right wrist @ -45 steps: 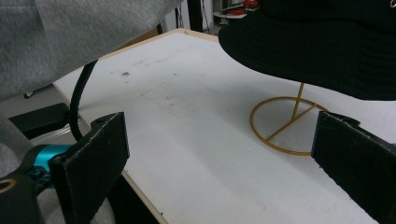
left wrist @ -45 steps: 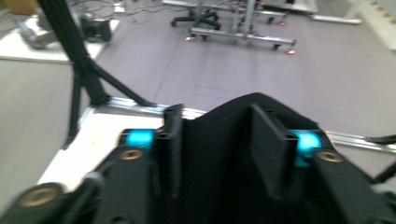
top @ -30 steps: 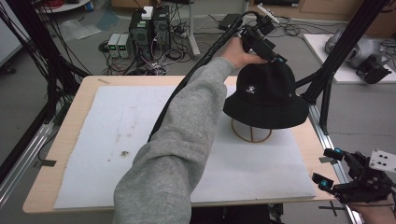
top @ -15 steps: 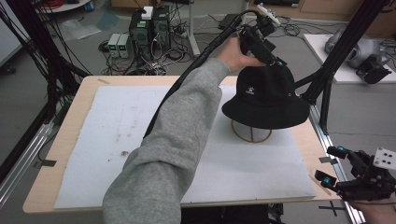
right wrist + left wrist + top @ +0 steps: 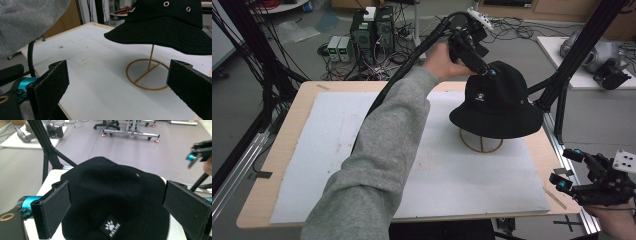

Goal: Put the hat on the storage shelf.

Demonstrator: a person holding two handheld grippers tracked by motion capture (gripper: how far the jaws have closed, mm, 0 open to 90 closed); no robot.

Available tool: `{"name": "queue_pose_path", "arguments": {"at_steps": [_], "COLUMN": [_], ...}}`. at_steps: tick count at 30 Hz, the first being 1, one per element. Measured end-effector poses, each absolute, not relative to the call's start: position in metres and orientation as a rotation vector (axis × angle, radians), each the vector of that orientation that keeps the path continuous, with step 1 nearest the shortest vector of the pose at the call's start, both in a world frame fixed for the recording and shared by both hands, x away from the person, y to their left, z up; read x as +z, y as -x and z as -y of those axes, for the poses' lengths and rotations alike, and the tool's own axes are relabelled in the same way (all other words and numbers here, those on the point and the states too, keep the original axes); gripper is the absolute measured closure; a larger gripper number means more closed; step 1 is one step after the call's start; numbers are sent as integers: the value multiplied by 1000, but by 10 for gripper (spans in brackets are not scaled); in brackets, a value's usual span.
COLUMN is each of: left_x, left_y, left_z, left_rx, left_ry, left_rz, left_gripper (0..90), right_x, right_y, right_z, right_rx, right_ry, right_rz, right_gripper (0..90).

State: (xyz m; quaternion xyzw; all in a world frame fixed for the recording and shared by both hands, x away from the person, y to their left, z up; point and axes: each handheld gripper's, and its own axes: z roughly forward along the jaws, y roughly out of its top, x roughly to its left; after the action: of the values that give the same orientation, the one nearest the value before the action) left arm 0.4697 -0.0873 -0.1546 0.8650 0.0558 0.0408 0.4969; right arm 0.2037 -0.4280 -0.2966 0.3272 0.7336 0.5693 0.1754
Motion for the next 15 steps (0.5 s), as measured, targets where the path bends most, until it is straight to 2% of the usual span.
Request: {"name": "queue_pose_path", "arguments": {"at_steps": [2,12,15], "left_x": [-152,-157,-157], "left_y": [-464,-447,-441], "left_z": [79,41,28], "left_rx": [102,154,145], "left_ry": [-2043,-2071,-2014], "left_rz": [-133,-192,-189], "left_gripper": [83,83,83], "right_x": [-296,-293,-293], "right_y": [-206,-215,-218], "right_z": [428,424,425], "right_rx": [1617,1635,1639], "right_ry": [-932,-915,-928], "right_rz": [-2069,-2053,-2033], "right_gripper": [34,34,33]}}
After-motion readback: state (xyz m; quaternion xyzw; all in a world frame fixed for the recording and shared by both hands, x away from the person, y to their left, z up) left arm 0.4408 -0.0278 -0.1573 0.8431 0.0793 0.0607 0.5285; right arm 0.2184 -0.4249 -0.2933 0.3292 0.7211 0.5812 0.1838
